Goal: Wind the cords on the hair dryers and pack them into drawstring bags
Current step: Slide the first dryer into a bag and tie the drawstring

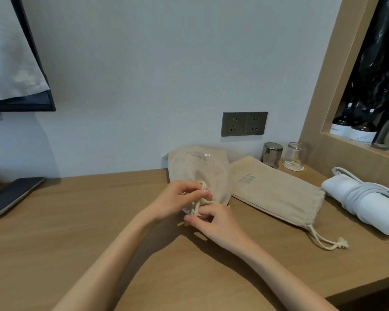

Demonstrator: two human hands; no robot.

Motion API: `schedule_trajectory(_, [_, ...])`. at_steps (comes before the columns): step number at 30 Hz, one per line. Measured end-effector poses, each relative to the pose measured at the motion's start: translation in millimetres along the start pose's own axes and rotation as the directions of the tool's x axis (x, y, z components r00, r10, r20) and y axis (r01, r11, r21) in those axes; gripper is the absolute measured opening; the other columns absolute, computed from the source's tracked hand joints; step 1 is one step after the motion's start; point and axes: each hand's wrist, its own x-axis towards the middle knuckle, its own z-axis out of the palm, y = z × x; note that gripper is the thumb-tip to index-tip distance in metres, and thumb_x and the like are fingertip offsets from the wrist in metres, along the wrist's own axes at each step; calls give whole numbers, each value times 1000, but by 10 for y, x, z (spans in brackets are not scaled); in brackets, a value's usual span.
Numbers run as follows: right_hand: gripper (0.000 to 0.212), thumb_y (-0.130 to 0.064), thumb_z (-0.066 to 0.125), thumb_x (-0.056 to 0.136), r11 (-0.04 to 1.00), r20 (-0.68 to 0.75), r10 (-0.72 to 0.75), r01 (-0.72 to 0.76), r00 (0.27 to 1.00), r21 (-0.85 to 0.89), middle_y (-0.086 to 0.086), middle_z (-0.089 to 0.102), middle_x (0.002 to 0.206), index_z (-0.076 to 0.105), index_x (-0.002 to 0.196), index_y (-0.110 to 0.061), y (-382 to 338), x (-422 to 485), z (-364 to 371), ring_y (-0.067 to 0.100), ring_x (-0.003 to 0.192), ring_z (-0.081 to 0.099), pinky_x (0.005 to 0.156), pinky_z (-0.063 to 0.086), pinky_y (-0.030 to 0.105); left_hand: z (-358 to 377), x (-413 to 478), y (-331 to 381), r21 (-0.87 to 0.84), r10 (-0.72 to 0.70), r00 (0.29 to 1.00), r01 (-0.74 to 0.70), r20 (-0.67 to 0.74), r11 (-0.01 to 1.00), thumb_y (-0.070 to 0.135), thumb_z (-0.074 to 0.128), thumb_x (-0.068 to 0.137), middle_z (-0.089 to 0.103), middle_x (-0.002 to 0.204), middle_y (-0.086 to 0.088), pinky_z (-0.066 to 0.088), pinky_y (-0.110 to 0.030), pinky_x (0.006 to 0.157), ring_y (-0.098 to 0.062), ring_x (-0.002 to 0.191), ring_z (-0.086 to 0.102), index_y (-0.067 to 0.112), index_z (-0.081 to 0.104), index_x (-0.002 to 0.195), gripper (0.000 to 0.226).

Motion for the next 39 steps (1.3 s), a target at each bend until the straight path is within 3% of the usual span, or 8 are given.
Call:
schedule_trajectory(7, [26, -32, 57, 94, 989, 37, 67, -71, 997, 128, 0, 69, 66, 77, 79, -25, 82, -89, -162, 12, 76, 63, 76, 46, 25, 156, 26, -256, 201, 116, 991, -100, -69, 974, 32, 39, 100, 65, 82, 0, 47, -39, 72, -17, 77, 56, 18, 55, 84, 27])
schedule_trajectory(13, [32, -33, 57, 94, 985, 24, 102, -104, 995, 141, 1, 73, 78, 71, 66, -33, 82, -87, -164, 22, 81, 66, 80, 50, 43, 214, -25, -300, 545, 214, 969, -113, -125, 831, 49, 25, 95, 46, 74, 12, 37, -26, 65, -7, 70, 44, 38, 36, 82, 20])
schedule_trajectory(19, [36, -21, 52, 97, 868, 46, 256, -250, 966, 428, -6, 70, 65, 73, 75, 0, 58, -61, -244, -5, 72, 65, 69, 42, 7, 123, -90, -104, 103, 109, 970, -88, -217, 991, 24, 51, 95, 46, 47, 12, 29, -16, 49, -4, 46, 37, 24, 42, 102, 11])
schedule_trajectory(24, [27, -24, 55, 94, 704, 113, 390, -375, 914, 604, 13, 74, 94, 75, 100, -7, 135, -29, -299, 24, 92, 67, 91, 44, 34, 154, -146, 68, -46, 62, 997, -64, -46, 997, 16, 53, 95, 42, 44, 10, 26, -14, 47, -3, 43, 32, 14, 44, 100, 10])
schedule_trajectory(29, [19, -6, 68, 79, 485, 199, 457, -431, 867, 761, 6, 73, 91, 73, 97, -5, 150, -19, -418, 12, 72, 61, 74, 45, 18, 39, -220, 108, 27, -166, 948, 165, 271, 986, 26, 54, 95, 46, 46, 11, 32, -14, 48, -2, 43, 38, 6, 49, 101, 21])
schedule_trajectory(32, [14, -6, 75, 75, 772, -17, 384, -310, 923, 555, 4, 75, 87, 79, 85, -15, 169, -47, -393, 18, 89, 68, 86, 50, 30, -43, -250, 117, 184, -255, 919, 207, 301, 961, 35, 49, 96, 60, 54, 7, 37, -14, 51, -1, 47, 49, 13, 55, 98, 23])
schedule_trajectory(34, [14, -8, 75, 78, 949, -210, 234, -176, 949, 262, -7, 75, 82, 79, 86, -19, 178, -70, -348, 11, 83, 69, 81, 53, 29, -66, -235, 69, 316, -166, 981, 127, 99, 940, 36, 48, 96, 66, 65, 7, 35, -11, 51, 3, 48, 51, 18, 60, 94, 21])
schedule_trajectory(39, [20, 0, 71, 78, 913, -288, -333, 230, 898, -338, -13, 71, 92, 76, 86, -17, 316, -95, -300, 3, 88, 67, 78, 53, 24, 43, -165, -8, 454, 206, 922, -38, -327, 890, 40, 41, 97, 53, 99, 19, 33, -8, 75, 9, 91, 43, 28, 59, 101, 22])
